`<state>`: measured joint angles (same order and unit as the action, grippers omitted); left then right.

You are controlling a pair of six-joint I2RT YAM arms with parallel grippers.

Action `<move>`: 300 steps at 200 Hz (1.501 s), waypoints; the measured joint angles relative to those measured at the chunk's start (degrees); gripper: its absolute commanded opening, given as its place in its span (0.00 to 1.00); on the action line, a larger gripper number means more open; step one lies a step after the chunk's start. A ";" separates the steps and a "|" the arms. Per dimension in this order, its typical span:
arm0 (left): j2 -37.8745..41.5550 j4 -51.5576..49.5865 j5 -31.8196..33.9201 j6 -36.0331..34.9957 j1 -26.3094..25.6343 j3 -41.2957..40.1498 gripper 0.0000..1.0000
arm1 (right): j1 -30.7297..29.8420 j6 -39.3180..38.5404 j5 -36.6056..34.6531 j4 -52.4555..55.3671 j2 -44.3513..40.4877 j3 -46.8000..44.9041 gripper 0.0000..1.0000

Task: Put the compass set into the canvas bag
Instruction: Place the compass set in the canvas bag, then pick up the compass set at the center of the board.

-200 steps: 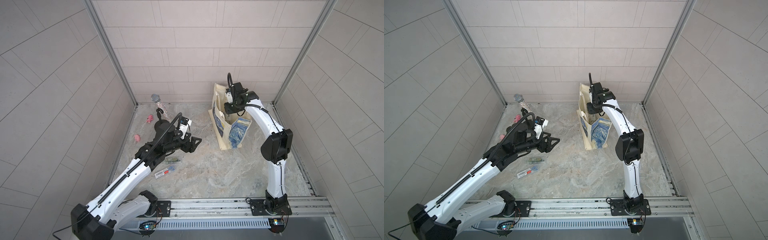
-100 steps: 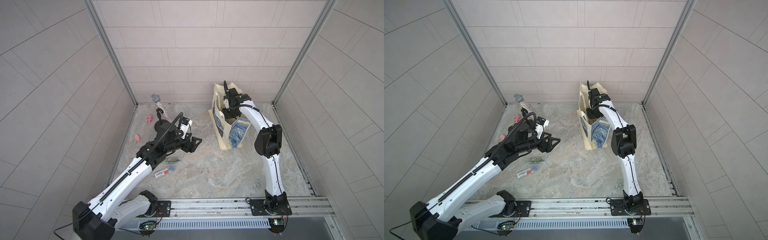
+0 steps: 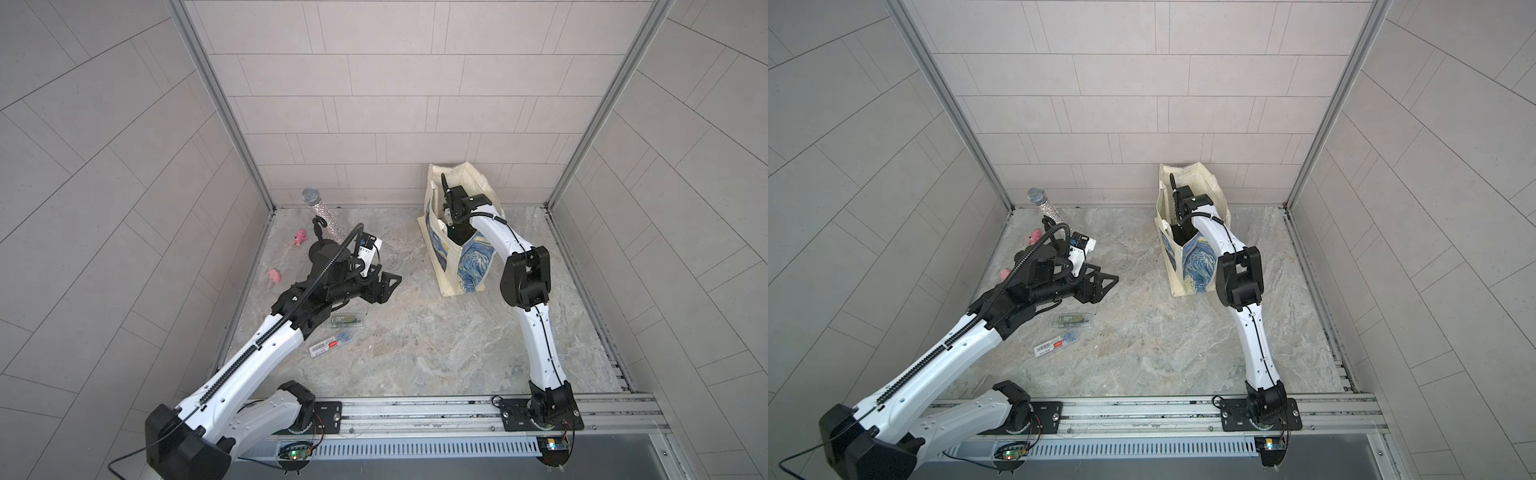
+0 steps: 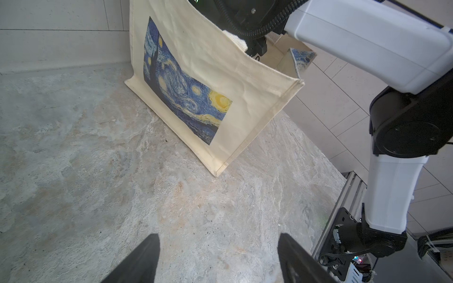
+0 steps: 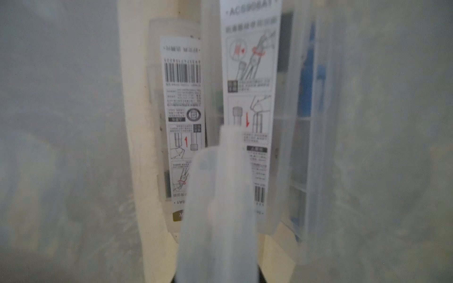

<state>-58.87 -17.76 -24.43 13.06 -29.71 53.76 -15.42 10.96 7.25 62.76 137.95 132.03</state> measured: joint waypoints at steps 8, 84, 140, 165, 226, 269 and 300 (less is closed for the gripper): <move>0.00 0.00 0.00 0.00 0.09 0.00 0.81 | 0.00 0.04 0.00 0.20 0.22 0.17 0.12; 0.00 -0.09 -0.02 0.00 0.39 0.00 0.81 | 0.00 1.03 -0.55 0.61 0.92 1.49 0.30; 0.07 -0.13 0.02 0.00 0.42 0.00 0.81 | 0.07 1.18 -1.11 0.74 0.92 3.67 0.47; 0.07 -0.20 0.07 0.00 0.42 0.00 0.81 | 0.07 1.14 -1.29 0.76 0.35 4.50 0.49; 0.07 -1.09 0.09 0.00 0.46 0.00 0.81 | -0.07 0.37 -2.54 0.83 -9.35 4.70 0.61; 0.07 -1.38 0.28 0.00 0.46 0.02 0.81 | -0.61 -0.17 -3.72 0.46 -20.06 4.50 0.63; 0.04 -2.49 1.36 0.00 0.46 0.04 0.81 | -1.92 -0.39 -4.13 -3.28 -31.19 -4.46 0.64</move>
<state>-58.83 -20.25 -23.07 13.06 -29.26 53.80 -17.34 10.57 3.11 59.48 106.76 127.57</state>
